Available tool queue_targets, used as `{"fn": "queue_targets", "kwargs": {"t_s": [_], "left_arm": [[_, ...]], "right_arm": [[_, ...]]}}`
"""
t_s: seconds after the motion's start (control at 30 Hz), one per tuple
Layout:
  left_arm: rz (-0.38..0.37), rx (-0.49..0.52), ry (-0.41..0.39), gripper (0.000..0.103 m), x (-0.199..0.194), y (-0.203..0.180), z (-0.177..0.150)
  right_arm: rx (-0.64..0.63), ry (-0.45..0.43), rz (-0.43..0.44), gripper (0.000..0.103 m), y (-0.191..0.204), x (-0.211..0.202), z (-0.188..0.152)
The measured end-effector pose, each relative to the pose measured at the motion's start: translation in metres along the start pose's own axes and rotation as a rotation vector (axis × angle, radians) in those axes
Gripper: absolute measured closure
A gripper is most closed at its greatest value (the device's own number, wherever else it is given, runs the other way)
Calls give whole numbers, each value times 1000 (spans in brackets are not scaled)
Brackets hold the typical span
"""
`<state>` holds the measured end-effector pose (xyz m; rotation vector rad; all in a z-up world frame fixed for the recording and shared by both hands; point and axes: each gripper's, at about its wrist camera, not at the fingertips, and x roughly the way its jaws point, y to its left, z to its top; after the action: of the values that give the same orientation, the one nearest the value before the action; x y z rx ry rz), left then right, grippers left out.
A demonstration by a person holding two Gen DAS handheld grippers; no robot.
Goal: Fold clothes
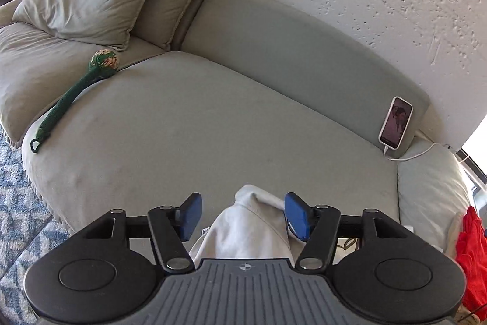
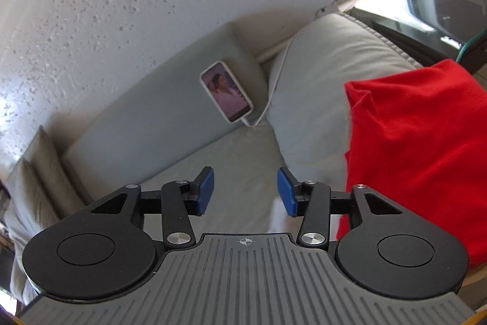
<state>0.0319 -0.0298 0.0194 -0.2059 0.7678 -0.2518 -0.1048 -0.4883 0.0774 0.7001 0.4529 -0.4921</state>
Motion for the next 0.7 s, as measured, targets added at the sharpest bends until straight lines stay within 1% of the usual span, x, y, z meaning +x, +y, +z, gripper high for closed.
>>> {"fn": "queue_targets", "kwargs": {"t_s": [0.03, 0.1, 0.13, 0.27, 0.37, 0.43, 0.5, 0.57, 0.63, 0.67, 0.7], "left_arm": [[-7, 10, 0, 45, -2, 0, -5], [-50, 1, 24, 45, -3, 3, -16], [-77, -8, 38, 46, -3, 5, -21], [-277, -149, 109, 52, -3, 7, -53], [-362, -191, 162, 53, 7, -2, -79], [-362, -215, 186, 53, 20, -6, -95], [-322, -268, 189, 53, 32, -2, -104], [-282, -338, 166, 52, 36, 8, -107], [-257, -381, 136, 52, 37, 19, -104], [-244, -400, 120, 52, 37, 24, -101], [-231, -396, 103, 54, 35, 27, -96]], "right_arm": [[-12, 11, 10, 40, -1, -2, -8], [-29, 59, 20, 39, -4, -4, -25], [-24, 98, 43, 39, -7, -5, -36], [19, 233, 158, 39, -14, -7, -83], [37, 309, 212, 39, -13, -6, -117], [55, 363, 232, 39, -14, -2, -138], [70, 404, 224, 39, -15, 1, -152], [63, 426, 221, 39, -16, 1, -158], [46, 425, 229, 39, -16, -4, -160], [40, 426, 230, 39, -17, -6, -160], [37, 428, 229, 39, -17, -6, -159]]}}
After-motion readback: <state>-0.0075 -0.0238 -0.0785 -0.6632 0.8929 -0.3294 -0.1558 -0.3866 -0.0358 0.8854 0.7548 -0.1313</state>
